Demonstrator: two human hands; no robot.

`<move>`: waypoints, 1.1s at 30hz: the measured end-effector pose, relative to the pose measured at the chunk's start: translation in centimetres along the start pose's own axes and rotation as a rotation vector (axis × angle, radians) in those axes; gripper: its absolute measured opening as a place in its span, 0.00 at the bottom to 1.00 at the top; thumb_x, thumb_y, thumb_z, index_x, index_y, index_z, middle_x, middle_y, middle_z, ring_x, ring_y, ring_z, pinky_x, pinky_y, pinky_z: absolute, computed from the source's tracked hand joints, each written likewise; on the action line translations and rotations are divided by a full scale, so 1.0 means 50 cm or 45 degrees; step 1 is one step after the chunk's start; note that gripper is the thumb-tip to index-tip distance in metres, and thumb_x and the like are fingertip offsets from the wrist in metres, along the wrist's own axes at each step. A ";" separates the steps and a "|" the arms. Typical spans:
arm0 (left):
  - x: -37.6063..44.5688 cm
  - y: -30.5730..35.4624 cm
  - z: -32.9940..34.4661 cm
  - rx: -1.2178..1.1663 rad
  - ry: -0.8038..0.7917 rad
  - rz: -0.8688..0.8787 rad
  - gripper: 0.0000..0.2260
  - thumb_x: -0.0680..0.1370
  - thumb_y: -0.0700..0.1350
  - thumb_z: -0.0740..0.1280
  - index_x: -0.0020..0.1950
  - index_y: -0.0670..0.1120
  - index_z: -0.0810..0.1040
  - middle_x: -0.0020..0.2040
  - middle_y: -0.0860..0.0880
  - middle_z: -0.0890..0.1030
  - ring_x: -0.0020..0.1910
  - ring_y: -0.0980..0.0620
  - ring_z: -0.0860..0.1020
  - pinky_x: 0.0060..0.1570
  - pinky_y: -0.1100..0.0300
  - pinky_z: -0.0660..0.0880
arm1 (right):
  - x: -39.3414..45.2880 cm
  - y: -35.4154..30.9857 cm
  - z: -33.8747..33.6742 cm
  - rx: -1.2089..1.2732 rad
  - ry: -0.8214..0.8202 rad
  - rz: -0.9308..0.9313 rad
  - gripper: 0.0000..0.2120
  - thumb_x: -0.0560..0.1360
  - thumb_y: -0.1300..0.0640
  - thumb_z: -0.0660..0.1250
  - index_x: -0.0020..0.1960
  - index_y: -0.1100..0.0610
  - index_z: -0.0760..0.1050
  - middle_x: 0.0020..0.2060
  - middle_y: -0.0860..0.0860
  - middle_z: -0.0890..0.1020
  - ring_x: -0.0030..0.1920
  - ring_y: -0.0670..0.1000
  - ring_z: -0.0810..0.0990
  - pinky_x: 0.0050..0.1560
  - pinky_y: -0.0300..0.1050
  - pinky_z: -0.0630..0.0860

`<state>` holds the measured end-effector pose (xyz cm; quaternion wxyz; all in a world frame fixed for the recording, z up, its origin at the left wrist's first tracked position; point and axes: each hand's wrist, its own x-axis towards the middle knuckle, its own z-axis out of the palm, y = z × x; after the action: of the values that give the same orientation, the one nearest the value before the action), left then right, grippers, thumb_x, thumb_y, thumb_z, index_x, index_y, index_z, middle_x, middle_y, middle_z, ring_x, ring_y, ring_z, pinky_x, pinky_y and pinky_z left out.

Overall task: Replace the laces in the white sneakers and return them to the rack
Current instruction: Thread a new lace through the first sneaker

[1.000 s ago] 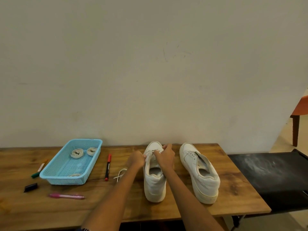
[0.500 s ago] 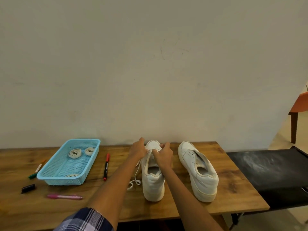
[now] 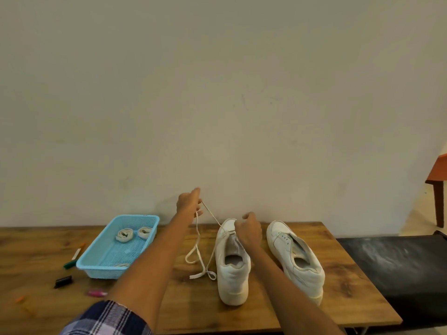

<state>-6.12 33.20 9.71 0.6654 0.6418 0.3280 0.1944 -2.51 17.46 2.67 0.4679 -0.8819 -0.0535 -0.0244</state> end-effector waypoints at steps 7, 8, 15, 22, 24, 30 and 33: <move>-0.047 0.051 -0.004 -0.381 -0.395 -0.045 0.12 0.78 0.34 0.57 0.60 0.38 0.74 0.48 0.44 0.79 0.39 0.50 0.77 0.39 0.60 0.76 | -0.035 -0.153 -0.016 0.572 -0.570 -0.149 0.17 0.81 0.48 0.56 0.66 0.56 0.64 0.47 0.53 0.81 0.47 0.51 0.81 0.53 0.47 0.74; -0.050 0.051 0.000 -0.369 -0.373 -0.018 0.14 0.78 0.32 0.57 0.60 0.38 0.75 0.49 0.45 0.79 0.40 0.51 0.77 0.40 0.60 0.75 | -0.038 -0.166 -0.014 0.607 -0.653 -0.114 0.17 0.81 0.49 0.54 0.66 0.56 0.63 0.45 0.53 0.82 0.46 0.51 0.82 0.53 0.49 0.75; -0.031 0.007 0.007 0.345 -0.107 0.201 0.13 0.74 0.30 0.64 0.58 0.36 0.79 0.51 0.39 0.81 0.44 0.44 0.80 0.36 0.60 0.79 | -0.012 -0.180 -0.107 0.596 -0.956 -0.103 0.13 0.76 0.58 0.67 0.59 0.59 0.72 0.34 0.51 0.76 0.32 0.50 0.79 0.41 0.43 0.77; -0.045 -0.036 -0.010 1.416 -0.014 0.190 0.12 0.79 0.40 0.59 0.61 0.40 0.74 0.62 0.43 0.77 0.60 0.46 0.76 0.57 0.58 0.72 | 0.053 -0.145 -0.184 0.459 -0.400 -0.022 0.05 0.77 0.62 0.65 0.45 0.64 0.77 0.33 0.53 0.75 0.28 0.48 0.74 0.31 0.38 0.75; -0.048 -0.023 0.001 1.477 0.024 0.175 0.12 0.80 0.44 0.58 0.61 0.41 0.74 0.61 0.43 0.77 0.60 0.45 0.75 0.59 0.53 0.70 | 0.053 -0.141 -0.188 0.236 -0.534 -0.068 0.07 0.77 0.66 0.62 0.52 0.67 0.78 0.35 0.52 0.78 0.30 0.47 0.75 0.31 0.37 0.74; -0.101 0.040 0.084 0.335 -0.569 0.206 0.14 0.83 0.46 0.53 0.50 0.41 0.76 0.43 0.41 0.79 0.38 0.48 0.76 0.42 0.57 0.75 | 0.032 -0.157 -0.141 0.016 -0.600 -0.178 0.06 0.73 0.70 0.65 0.48 0.68 0.79 0.34 0.57 0.80 0.27 0.47 0.76 0.25 0.33 0.71; -0.101 0.027 0.087 0.556 -0.669 0.185 0.15 0.83 0.46 0.53 0.50 0.42 0.77 0.40 0.43 0.79 0.33 0.53 0.72 0.31 0.64 0.66 | 0.034 -0.148 -0.133 -0.004 -0.556 -0.191 0.04 0.71 0.70 0.67 0.44 0.66 0.79 0.31 0.57 0.79 0.24 0.46 0.75 0.25 0.33 0.71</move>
<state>-6.51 26.76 11.78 0.5585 0.8188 0.1329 -0.0054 -1.64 16.19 12.67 0.4406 -0.8605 -0.2190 0.1322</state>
